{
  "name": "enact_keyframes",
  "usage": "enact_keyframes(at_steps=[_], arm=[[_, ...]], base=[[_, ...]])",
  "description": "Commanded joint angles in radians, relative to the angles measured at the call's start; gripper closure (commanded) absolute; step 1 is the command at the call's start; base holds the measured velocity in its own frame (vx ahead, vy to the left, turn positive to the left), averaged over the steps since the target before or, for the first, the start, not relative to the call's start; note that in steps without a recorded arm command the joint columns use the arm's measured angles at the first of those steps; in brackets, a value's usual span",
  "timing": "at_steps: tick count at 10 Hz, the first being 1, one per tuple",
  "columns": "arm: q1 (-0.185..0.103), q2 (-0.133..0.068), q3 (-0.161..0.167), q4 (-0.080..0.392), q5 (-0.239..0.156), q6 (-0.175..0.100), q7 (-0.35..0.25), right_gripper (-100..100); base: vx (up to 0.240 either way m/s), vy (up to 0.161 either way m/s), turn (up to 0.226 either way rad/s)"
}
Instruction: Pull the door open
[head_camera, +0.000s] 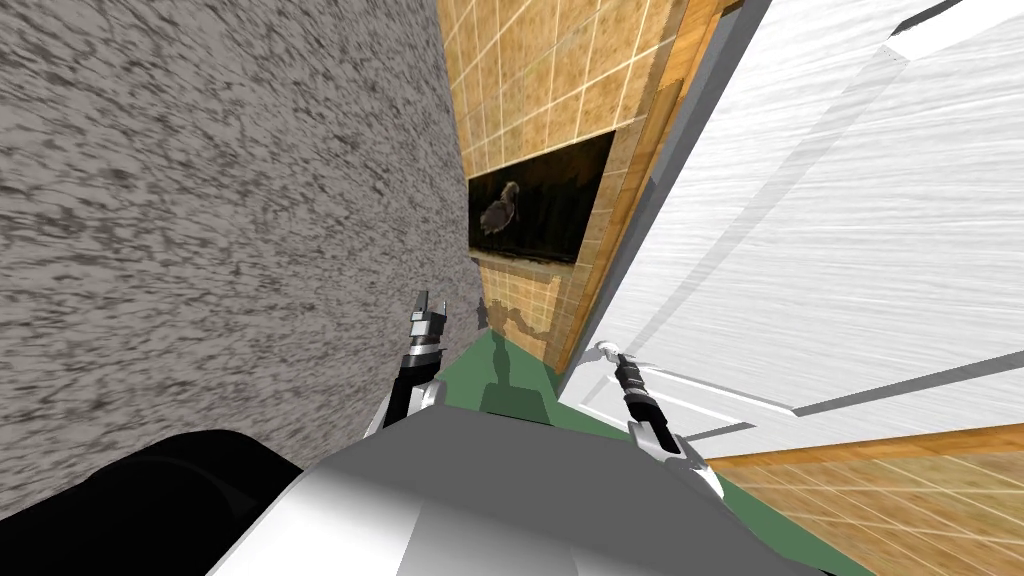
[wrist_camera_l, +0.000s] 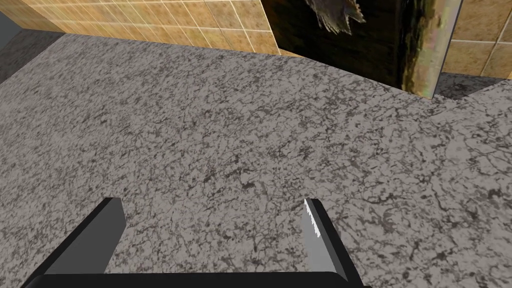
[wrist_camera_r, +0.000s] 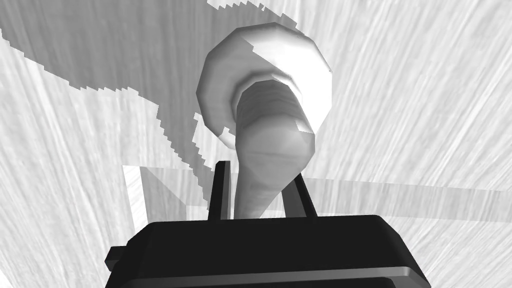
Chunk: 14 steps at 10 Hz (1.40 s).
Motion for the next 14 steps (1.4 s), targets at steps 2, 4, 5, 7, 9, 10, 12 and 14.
enact_keyframes(at_steps=[2, 4, 5, 7, 9, 10, 12, 14], arm=[[0.015, -0.018, 0.029, -0.008, 0.012, -0.023, -0.029, 100], [0.03, -0.035, 0.054, -0.017, 0.022, -0.04, -0.056, 100], [0.037, -0.043, 0.067, -0.022, 0.027, -0.048, -0.069, 100], [0.037, -0.043, 0.071, -0.019, 0.029, -0.048, -0.072, 100], [0.063, -0.065, 0.097, -0.026, 0.037, -0.081, -0.101, 100], [0.073, -0.075, 0.107, -0.03, 0.041, -0.095, -0.113, 100], [0.096, -0.097, 0.128, -0.039, 0.048, -0.125, -0.138, 100], [0.115, -0.116, 0.147, -0.047, 0.054, -0.151, -0.16, 100]], base=[[-0.223, -0.063, 0.107], [-0.243, -0.066, 0.115], [-0.237, -0.055, 0.108], [-0.151, -0.025, 0.048], [-0.178, -0.04, 0.102], [-0.189, -0.061, 0.11], [-0.191, -0.072, 0.101], [-0.202, -0.072, 0.094]])
